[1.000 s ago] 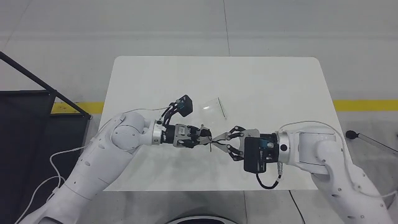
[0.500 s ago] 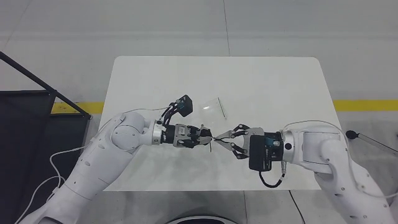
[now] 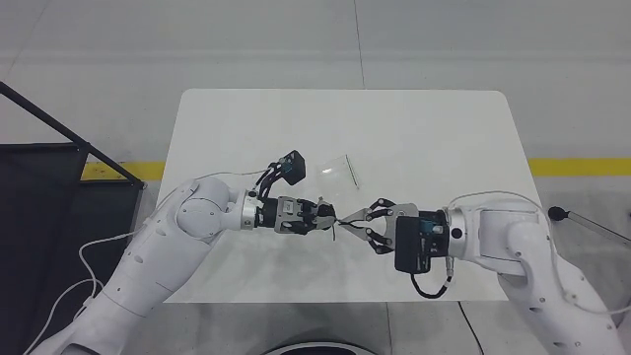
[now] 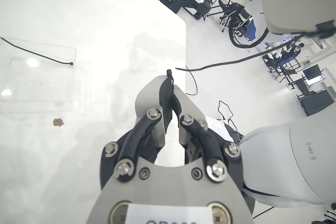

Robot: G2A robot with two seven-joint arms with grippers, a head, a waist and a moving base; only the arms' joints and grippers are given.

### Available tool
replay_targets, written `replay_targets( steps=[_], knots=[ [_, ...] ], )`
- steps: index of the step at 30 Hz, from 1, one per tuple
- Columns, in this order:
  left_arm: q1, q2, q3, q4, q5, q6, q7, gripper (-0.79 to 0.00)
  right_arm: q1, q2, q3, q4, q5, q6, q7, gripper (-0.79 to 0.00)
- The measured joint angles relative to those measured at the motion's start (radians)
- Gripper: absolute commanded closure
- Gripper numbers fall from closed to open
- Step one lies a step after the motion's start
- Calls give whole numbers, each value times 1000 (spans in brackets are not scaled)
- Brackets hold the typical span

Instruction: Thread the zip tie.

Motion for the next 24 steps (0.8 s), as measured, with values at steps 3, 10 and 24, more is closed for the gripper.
replay_targets(
  steps=[3, 10, 24],
  knots=[
    [0, 0, 0, 0, 0, 0, 0, 0, 5, -2, -6, 3, -1, 1, 2, 0],
    [0, 0, 0, 0, 0, 0, 0, 0, 8, -4, -9, 6, -1, 3, 4, 0],
    [0, 0, 0, 0, 0, 0, 0, 0, 19, -9, -16, 22, 9, 8, 17, 0]
  ],
)
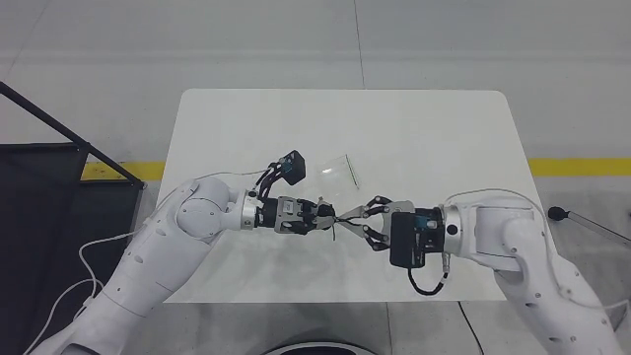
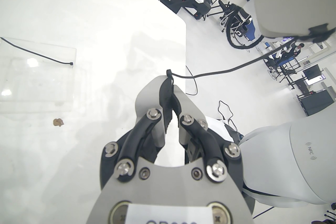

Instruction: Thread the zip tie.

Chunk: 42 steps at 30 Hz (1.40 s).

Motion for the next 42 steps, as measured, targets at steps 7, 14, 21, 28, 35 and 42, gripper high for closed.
replay_targets(
  steps=[7, 14, 21, 28, 35, 42],
  knots=[
    [0, 0, 0, 0, 0, 0, 0, 0, -14, -1, 14, -12, -19, 47, 1, 0],
    [0, 0, 0, 0, 0, 0, 0, 0, -50, -2, 32, -42, -72, 132, -18, 0],
    [0, 0, 0, 0, 0, 0, 0, 0, -80, -4, 45, -63, -126, 204, -37, 0],
    [0, 0, 0, 0, 0, 0, 0, 0, -110, -8, 49, -86, -176, 284, -44, 0],
    [0, 0, 0, 0, 0, 0, 0, 0, -117, -12, 46, -91, -193, 306, -35, 0],
    [0, 0, 0, 0, 0, 0, 0, 0, -125, -17, 45, -99, -218, 347, -34, 0]
  ],
)
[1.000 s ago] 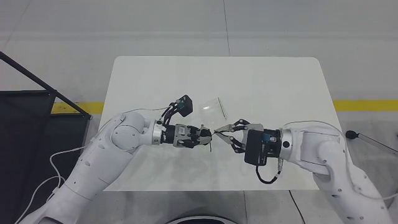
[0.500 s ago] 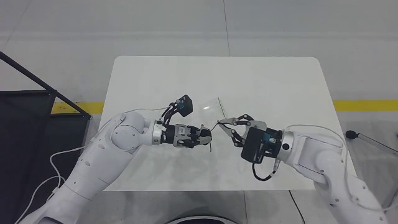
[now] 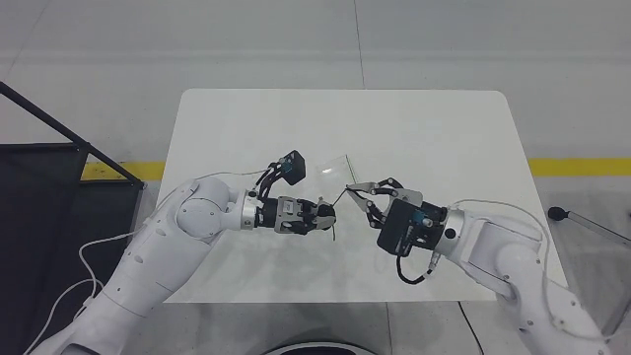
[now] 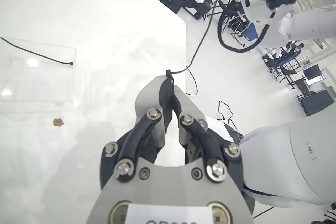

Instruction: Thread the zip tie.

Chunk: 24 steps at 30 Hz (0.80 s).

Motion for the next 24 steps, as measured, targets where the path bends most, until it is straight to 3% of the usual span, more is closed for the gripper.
replay_targets(
  steps=[11, 24],
  knots=[
    [0, 0, 0, 0, 0, 0, 0, 0, -8, -8, -5, -8, -25, 40, 19, 0],
    [21, 1, -4, -22, 22, 30, 43, 0, 0, -11, -9, -4, -45, -24, 10, 0]
  ],
)
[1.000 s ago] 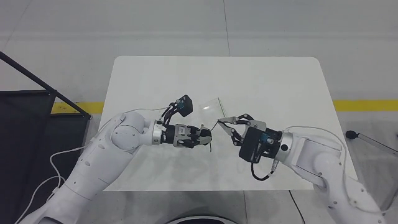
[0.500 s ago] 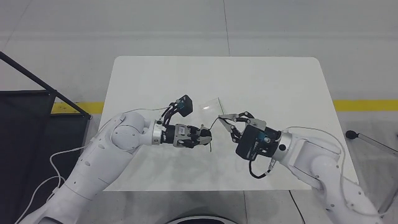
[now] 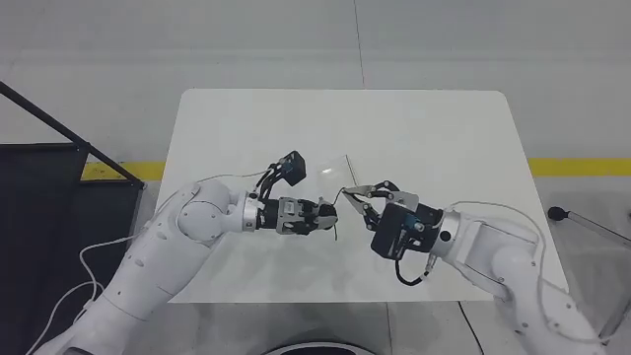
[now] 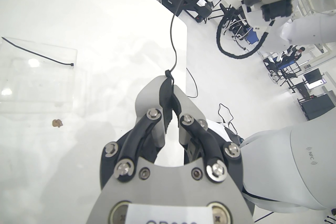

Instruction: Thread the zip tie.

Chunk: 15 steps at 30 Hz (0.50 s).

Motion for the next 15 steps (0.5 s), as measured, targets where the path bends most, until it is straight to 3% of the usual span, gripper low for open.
replay_targets(
  steps=[15],
  knots=[
    [9, 3, -13, 4, -26, 29, 47, 0, 27, -2, -29, -1, -58, -105, 13, 0]
  ],
)
